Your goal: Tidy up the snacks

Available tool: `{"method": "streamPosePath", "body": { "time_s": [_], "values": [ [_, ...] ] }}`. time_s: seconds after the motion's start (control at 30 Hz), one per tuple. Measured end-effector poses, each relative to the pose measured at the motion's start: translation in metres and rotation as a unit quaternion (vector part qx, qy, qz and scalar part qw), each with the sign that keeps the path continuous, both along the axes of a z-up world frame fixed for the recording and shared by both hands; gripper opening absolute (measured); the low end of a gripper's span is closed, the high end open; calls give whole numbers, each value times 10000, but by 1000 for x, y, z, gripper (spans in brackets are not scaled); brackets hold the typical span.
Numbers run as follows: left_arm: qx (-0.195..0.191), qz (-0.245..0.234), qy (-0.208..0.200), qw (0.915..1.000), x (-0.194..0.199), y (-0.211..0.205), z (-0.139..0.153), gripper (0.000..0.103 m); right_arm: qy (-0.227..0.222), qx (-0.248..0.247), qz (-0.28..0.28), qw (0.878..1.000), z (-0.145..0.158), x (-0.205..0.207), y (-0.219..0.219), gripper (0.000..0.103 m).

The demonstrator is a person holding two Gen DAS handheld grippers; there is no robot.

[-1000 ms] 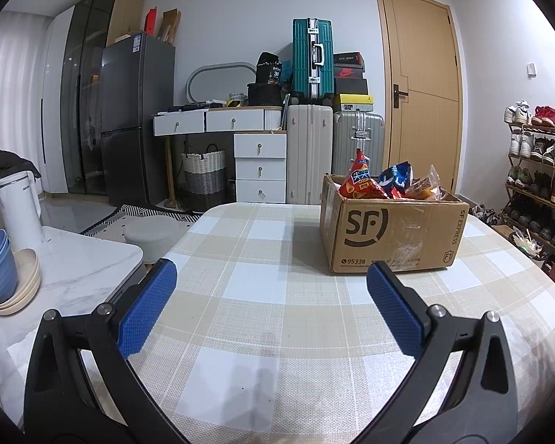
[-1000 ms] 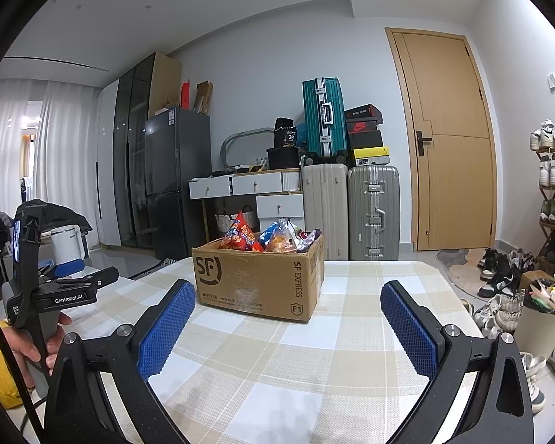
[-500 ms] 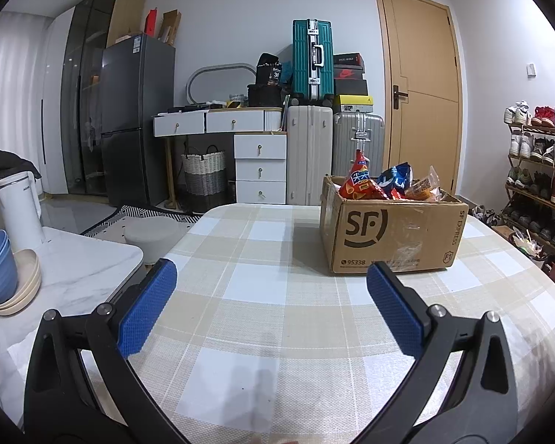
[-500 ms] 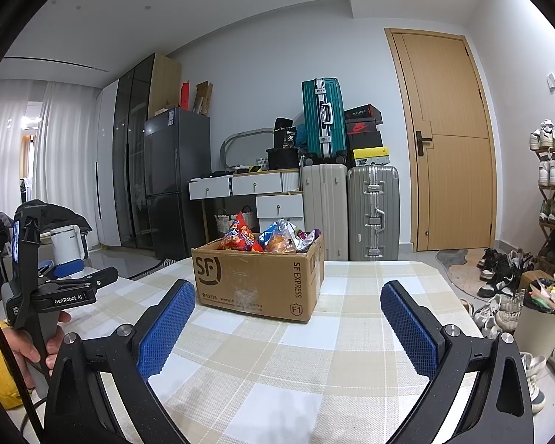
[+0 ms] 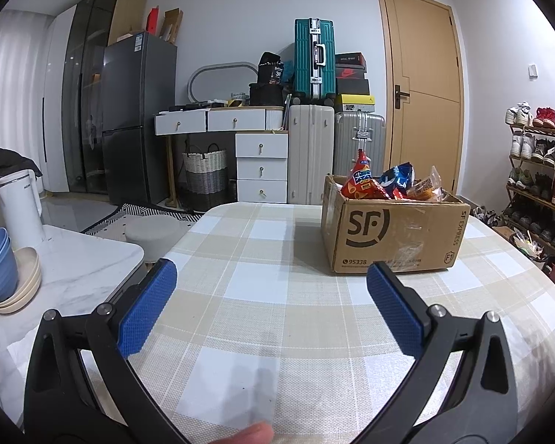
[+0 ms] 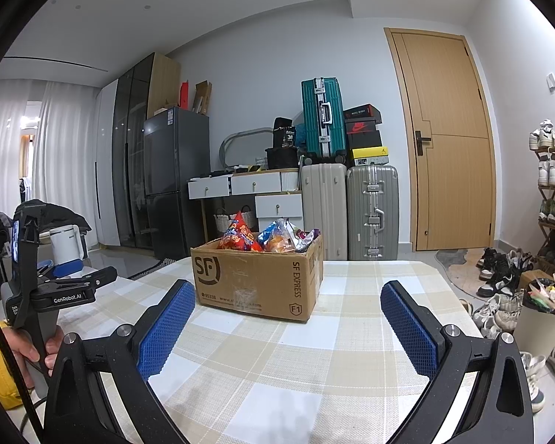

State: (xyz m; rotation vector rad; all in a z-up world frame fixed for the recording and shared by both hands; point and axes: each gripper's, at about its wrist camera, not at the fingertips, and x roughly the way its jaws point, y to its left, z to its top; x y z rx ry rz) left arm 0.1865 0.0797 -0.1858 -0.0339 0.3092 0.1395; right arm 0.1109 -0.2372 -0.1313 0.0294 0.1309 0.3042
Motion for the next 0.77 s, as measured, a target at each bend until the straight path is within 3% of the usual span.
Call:
{"method": "streamPosePath", "body": {
  "time_s": [0.77],
  "values": [
    [-5,82,-20,10000,-10,5,-1,103,-10,11,-29,10000,2,-2,3,102]
  ]
}}
